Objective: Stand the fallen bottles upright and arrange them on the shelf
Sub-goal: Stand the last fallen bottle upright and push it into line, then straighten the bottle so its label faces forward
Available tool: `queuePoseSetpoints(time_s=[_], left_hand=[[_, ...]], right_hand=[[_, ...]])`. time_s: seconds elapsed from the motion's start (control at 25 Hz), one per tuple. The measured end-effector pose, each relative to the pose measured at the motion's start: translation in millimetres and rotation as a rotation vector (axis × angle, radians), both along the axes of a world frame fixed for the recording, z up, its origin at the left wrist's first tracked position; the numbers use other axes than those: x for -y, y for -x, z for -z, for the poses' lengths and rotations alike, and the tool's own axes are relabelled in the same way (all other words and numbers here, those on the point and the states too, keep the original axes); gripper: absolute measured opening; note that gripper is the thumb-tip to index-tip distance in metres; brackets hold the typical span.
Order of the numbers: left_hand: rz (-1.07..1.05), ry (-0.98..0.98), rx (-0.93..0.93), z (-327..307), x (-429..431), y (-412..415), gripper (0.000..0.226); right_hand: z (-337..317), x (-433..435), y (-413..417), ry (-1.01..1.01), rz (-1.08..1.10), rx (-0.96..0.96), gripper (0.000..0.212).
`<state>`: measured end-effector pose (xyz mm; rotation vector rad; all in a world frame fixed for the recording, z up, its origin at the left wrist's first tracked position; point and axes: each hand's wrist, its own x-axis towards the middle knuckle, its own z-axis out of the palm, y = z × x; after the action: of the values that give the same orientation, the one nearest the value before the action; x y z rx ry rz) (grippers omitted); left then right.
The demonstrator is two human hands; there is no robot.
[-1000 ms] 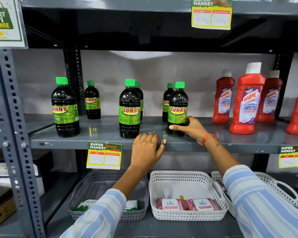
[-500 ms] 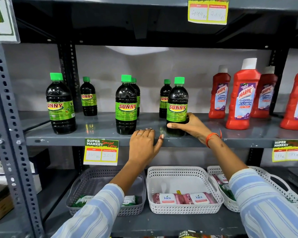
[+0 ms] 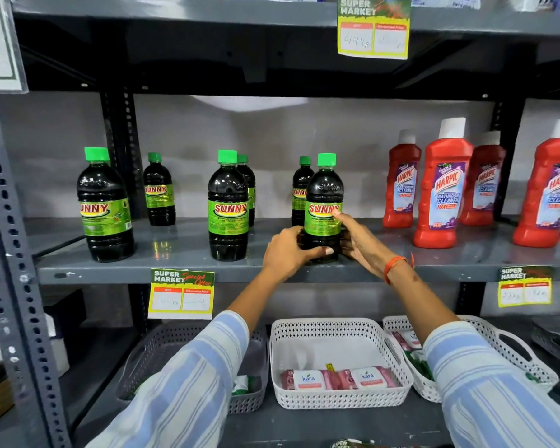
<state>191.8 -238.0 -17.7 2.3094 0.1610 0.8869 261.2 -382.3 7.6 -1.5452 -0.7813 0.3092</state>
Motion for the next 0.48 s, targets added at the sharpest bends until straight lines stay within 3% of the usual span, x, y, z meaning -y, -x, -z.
queuePoseSetpoints(time_s=[0.2, 0.48], left_hand=[[-0.015, 0.018, -0.016, -4, 5, 6, 0.051], [-0.023, 0.042, -0.025, -9, 9, 12, 0.05]], right_hand=[[-1, -1, 5, 0.007, 0.02, 0.026, 0.024], [1, -5, 1, 0.03, 0.048, 0.055, 0.054]])
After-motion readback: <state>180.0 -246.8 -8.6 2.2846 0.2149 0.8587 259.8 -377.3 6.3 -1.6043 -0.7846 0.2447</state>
